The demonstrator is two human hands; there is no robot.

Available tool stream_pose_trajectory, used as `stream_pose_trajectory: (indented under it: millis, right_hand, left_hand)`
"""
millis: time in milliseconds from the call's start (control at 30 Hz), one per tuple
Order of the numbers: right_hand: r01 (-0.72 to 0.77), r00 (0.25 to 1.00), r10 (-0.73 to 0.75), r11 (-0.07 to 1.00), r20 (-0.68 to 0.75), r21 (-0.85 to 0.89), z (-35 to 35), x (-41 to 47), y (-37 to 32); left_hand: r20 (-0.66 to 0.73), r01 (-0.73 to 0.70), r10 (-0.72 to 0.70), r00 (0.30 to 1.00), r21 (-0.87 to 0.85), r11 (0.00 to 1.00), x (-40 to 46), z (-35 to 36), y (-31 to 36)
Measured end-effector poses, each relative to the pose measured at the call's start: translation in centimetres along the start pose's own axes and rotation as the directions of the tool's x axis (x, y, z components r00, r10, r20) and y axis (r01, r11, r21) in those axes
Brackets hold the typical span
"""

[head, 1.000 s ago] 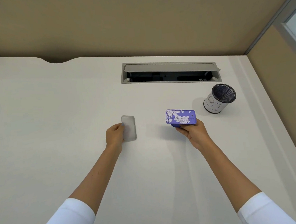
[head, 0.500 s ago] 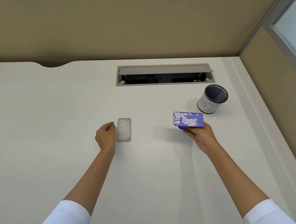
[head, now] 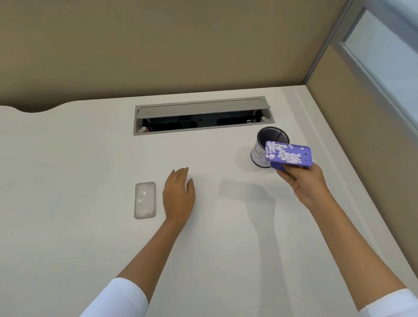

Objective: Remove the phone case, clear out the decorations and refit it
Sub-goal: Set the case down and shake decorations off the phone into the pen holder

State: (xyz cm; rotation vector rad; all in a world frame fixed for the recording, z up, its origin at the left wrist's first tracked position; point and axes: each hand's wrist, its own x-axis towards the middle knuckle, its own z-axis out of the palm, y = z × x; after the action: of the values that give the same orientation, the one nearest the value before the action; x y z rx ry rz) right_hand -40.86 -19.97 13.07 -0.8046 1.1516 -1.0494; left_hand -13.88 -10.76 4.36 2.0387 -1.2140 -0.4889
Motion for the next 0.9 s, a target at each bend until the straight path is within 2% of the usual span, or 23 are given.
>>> stream_pose_trajectory:
  millis: [133, 267, 367, 600, 767, 900]
  right_hand:
    - [0.051, 0.999, -0.051, 0.998, -0.017, 0.026, -1.6, 1.3, -2.3]
    - [0.073, 0.995, -0.073, 0.997, -0.073, -0.01, -3.3, 3.2, -3.5]
    - [0.055, 0.994, -0.061, 0.997, -0.096, -0.06, -4.2, 4.8, -4.0]
    - [0.086, 0.992, -0.11, 0.949, -0.062, -0.303, -4.8, 7.6, -4.8]
    - [0.133, 0.977, -0.202, 0.829, -0.07, -0.543, -4.4, 9.3, -5.3]
    - [0.198, 0.956, -0.291, 0.726, -0.033, -0.659, -3.5, 9.7, -5.5]
  left_hand:
    - [0.13, -0.152, 0.125, 0.984, 0.219, 0.964, -0.2, 2.8, 0.9]
    - [0.23, -0.218, 0.138, 0.963, 0.37, 0.903, -0.5, 5.3, 1.0]
    - [0.244, -0.24, 0.141, 0.96, 0.447, 0.862, -0.7, 6.5, 0.7]
    - [0.219, -0.244, 0.152, 0.964, 0.491, 0.836, -0.9, 7.2, 0.6]
    - [0.219, -0.241, 0.148, 0.964, 0.498, 0.833, -0.8, 7.3, 0.6]
    - [0.21, -0.244, 0.156, 0.965, 0.503, 0.829, -0.8, 7.4, 0.3]
